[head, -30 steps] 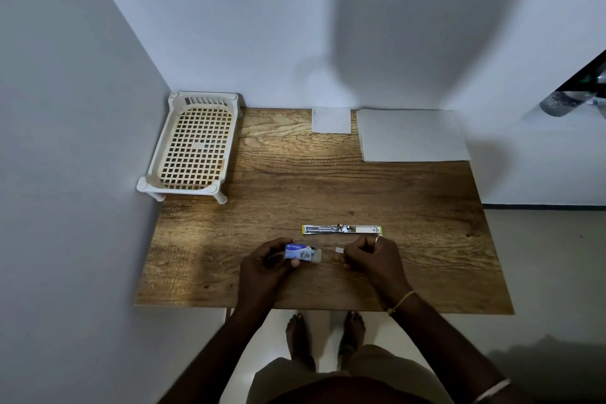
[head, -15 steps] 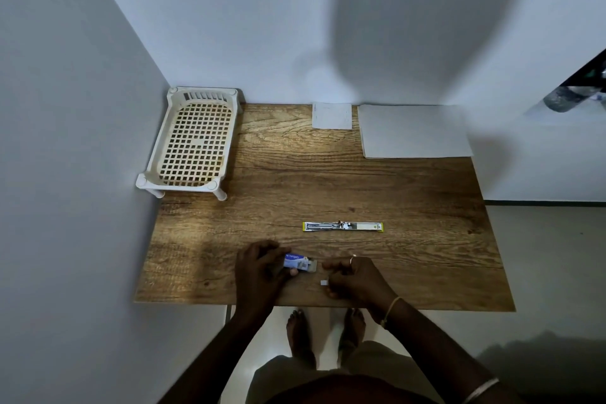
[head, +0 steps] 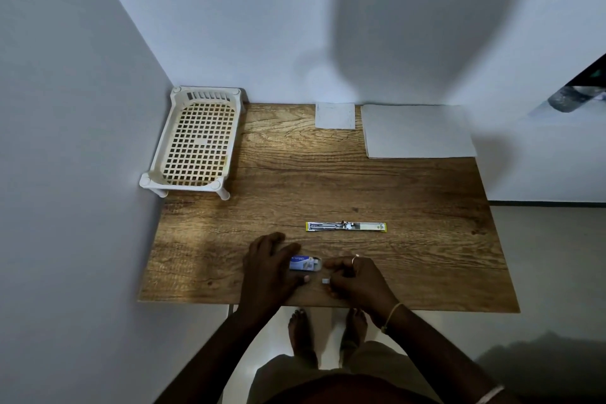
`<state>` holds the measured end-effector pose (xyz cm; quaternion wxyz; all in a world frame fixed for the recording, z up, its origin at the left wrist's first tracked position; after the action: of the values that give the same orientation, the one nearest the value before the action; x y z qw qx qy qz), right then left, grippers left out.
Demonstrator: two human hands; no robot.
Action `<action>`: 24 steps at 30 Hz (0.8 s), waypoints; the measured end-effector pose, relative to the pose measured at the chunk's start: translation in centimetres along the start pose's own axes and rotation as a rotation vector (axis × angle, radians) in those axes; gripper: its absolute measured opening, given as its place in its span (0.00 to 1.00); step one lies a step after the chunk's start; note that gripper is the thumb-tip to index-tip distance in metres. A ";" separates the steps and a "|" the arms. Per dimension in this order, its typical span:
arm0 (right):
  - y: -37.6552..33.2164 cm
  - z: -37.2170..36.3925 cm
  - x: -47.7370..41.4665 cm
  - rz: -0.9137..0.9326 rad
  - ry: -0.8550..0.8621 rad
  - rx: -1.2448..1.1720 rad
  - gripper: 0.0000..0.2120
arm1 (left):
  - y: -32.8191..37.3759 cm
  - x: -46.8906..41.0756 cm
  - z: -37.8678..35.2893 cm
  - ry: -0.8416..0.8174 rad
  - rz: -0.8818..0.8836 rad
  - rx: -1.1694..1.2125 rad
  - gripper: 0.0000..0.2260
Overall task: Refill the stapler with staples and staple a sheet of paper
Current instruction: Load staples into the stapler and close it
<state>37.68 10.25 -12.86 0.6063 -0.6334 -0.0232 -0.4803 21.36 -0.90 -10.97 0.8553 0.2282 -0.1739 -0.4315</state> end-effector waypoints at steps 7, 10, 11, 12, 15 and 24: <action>-0.3 0.8 0.4 0.081 0.068 -0.003 0.08 | 2.1 -0.7 -0.7 -0.068 -0.165 -0.011 0.29; -1.2 1.6 0.3 0.147 0.138 0.006 0.06 | 3.2 -0.7 -0.2 -0.049 -0.247 0.006 0.25; -1.5 1.7 0.3 0.164 0.148 -0.002 0.06 | 3.9 -0.7 0.0 -0.040 -0.310 0.006 0.23; -1.7 1.8 0.3 0.176 0.147 -0.022 0.06 | 4.8 -0.6 0.2 -0.025 -0.386 0.005 0.22; -2.3 1.7 0.2 0.176 0.096 -0.135 0.07 | 7.1 -0.4 1.0 0.025 -0.552 0.034 0.20; -4.1 2.8 -0.4 0.221 0.040 -0.168 0.09 | 8.4 -1.7 2.4 0.048 -0.553 0.145 0.12</action>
<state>36.60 13.79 -9.44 0.6006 -0.6710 0.0990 -0.4234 24.72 4.33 -4.60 0.6905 0.3379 -0.1151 -0.6291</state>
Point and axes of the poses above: each hand's wrist, its own x-axis away from the middle knuckle, its own z-axis out of the back of the hand, y = z × x, the point moved 8 cm from there along -x, towards the middle knuckle, and after that the axes turned 4 degrees about x, right-handed, at the moved point
